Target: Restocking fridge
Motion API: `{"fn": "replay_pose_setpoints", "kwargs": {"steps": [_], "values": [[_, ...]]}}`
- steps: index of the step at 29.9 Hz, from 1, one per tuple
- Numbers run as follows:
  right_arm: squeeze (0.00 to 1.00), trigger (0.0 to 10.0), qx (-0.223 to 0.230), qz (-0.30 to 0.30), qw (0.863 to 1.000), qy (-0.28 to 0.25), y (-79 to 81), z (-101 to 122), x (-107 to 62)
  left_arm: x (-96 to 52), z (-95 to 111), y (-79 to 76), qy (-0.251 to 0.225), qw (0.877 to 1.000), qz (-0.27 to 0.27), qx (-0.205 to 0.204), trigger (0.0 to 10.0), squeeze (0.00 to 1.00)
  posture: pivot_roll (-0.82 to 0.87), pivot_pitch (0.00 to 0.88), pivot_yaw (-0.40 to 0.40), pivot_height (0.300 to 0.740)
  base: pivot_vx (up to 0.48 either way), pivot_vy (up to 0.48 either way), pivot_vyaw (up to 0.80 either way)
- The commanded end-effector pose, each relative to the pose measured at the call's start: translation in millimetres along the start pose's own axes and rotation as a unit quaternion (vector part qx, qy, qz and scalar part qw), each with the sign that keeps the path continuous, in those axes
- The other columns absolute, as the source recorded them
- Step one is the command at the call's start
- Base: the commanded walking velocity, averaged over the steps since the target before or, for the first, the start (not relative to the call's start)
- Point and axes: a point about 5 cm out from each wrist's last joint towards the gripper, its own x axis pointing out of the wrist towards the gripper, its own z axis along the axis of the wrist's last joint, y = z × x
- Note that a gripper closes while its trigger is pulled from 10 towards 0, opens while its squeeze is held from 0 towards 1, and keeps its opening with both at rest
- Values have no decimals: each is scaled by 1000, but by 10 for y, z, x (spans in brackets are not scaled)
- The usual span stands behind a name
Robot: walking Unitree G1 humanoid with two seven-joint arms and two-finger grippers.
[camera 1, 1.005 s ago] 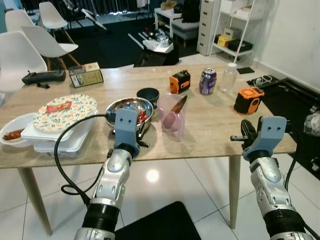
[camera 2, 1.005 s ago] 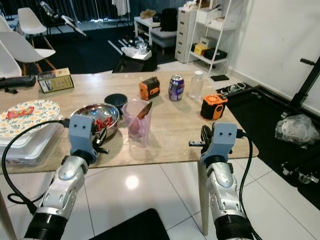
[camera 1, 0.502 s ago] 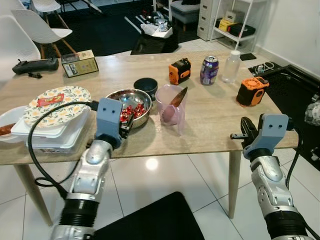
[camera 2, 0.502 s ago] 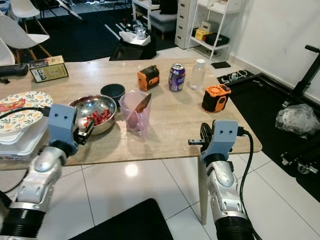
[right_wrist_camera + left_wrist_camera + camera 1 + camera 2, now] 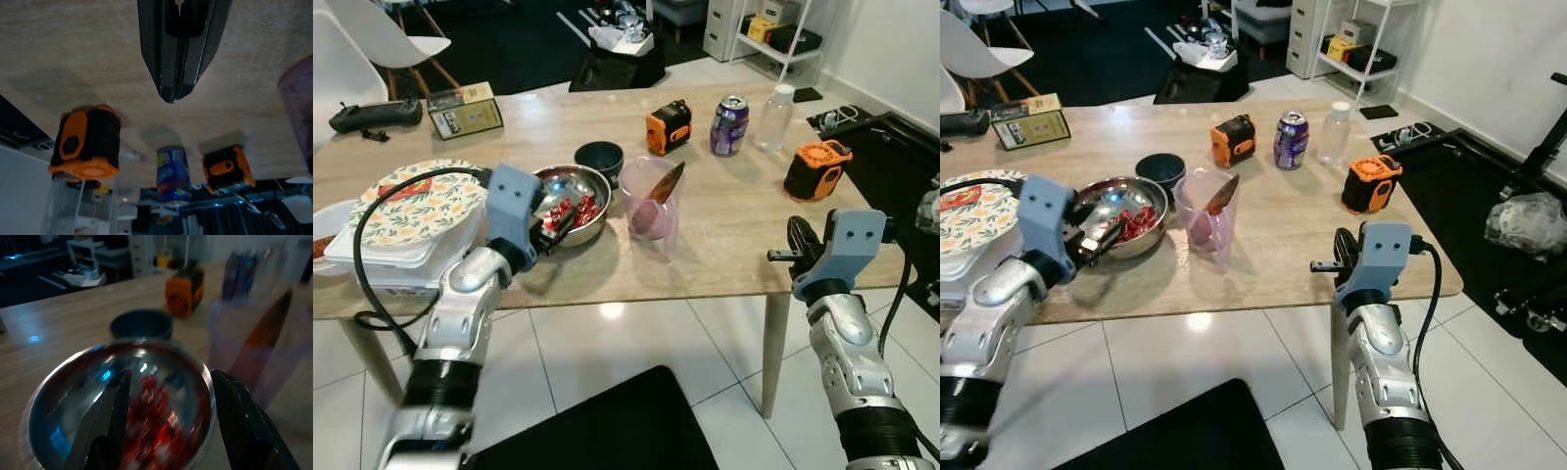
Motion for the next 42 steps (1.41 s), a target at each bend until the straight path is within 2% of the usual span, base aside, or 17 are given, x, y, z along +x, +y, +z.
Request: {"fn": "replay_pose_setpoints", "kwargs": {"steps": [1,2,3,4,5,7,8,11,15,16,20,23,26,32,35,42], "values": [[0,10000,1,-5,1000,5,-13,-3,-31,31,-96,-94,12,999,-24,-28,10000,0,-32,176,13,740,0,0,0],[0,10000,1,-5,1000,5,-14,-3,-42,48,-113,-174,15,998,-50,-47,10000,0,-37,175,15,740,0,0,0],[0,10000,1,-5,1000,5,-14,-3,-42,48,-113,-174,15,998,-50,-47,10000,0,-37,175,15,740,0,0,0],[0,10000,0,-6,1000,6,-19,-6,-55,58,-147,-285,22,994,-86,-64,10000,0,-43,175,16,740,0,0,0],[0,10000,0,-6,1000,6,-19,-6,-55,58,-147,-285,22,994,-86,-64,10000,0,-43,175,16,740,0,0,0],[0,10000,0,-7,1000,8,-30,-8,-70,83,-212,-444,31,986,-131,-94,10000,0,-46,176,16,740,0,0,0],[0,10000,0,-7,1000,8,-30,-8,-70,83,-212,-444,31,986,-131,-94,10000,0,-46,176,16,740,0,0,0],[0,10000,-1,-8,1000,8,-30,4,-69,122,-296,-588,44,980,-152,-120,10000,0,-49,174,21,740,0,0,0],[0,10000,-1,-8,1000,7,-25,15,-67,97,-302,-657,45,977,-165,-125,10000,0,-50,173,27,740,0,0,0],[0,10000,-1,-9,1000,7,-30,19,-66,50,-304,-732,45,973,-183,-131,10000,0,-50,173,27,740,0,0,0],[0,10000,-1,-10,1000,7,-36,26,-64,-24,-343,-829,48,969,-206,-127,10000,0,-44,179,23,740,0,0,0],[0,10000,0,-8,1000,6,-31,30,-62,7,-389,-771,51,976,-179,-118,10000,0,-45,184,21,740,0,0,0],[0,10000,0,-6,1000,-6,-25,125,-31,143,-398,-617,36,981,-146,-122,10000,0,-58,199,19,740,0,0,0],[0,10000,-1,-10,1000,-15,-45,191,-19,217,-373,-556,31,983,-137,-114,10000,0,-68,209,24,740,0,0,0],[0,10000,-1,-12,1000,-21,-56,243,-30,263,-380,-496,43,984,-134,-109,10000,0,-75,223,25,740,0,0,0],[0,10000,-3,-12,1000,-18,-50,258,-69,342,-377,-516,51,979,-162,-113,10000,0,-88,257,30,740,0,0,0]]}}
